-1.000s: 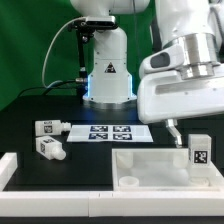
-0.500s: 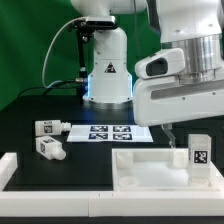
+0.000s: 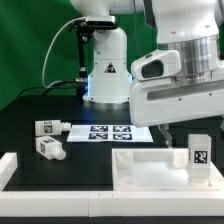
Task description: Assemble one leg
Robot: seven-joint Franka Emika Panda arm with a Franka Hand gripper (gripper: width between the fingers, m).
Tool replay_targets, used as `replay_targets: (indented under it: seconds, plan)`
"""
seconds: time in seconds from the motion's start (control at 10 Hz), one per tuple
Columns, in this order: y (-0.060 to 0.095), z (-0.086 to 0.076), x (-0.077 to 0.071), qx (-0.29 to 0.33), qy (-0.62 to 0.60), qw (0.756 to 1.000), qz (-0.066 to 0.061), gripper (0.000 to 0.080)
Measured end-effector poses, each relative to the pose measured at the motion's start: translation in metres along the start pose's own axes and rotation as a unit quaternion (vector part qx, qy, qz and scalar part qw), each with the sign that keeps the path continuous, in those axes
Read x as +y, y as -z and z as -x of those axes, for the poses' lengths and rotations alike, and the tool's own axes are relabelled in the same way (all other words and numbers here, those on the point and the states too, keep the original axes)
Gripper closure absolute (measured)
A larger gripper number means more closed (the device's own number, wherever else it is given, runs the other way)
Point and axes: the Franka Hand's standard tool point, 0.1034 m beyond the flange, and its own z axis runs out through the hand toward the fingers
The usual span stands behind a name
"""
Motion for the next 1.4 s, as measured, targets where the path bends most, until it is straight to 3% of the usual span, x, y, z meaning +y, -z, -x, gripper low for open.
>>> replay_targets:
  seconds: [0.1,0.2,0.3,0.7,1.0,1.1,1.3,1.4]
  plan:
    - [0.0,0.0,0.0,0.0,-0.004,1.0,0.0,0.0373]
    - [0.0,0.0,0.0,0.0,-0.008,1.0,0.0,0.0373]
    - [0.0002,-0.0003,0.0012,0.0,-0.026,1.0,0.0,0.0511]
    - [0.0001,-0.0002,-0.0003,0.0,-0.184,0.983,-0.001,0.0511]
    - [-0.0007,-0.0024,-0.0069,0.001,-0.365,0.931,-0.003,0.0511]
    - [-0.001,-0.0031,-0.0073,0.0,-0.431,0.902,-0.008,0.0511]
    - [-0.0012,-0.0068,-0.0071,0.001,-0.533,0.846,-0.028,0.0511]
    - [-0.0012,-0.0089,-0.0072,-0.003,-0.598,0.801,-0.044,0.0511]
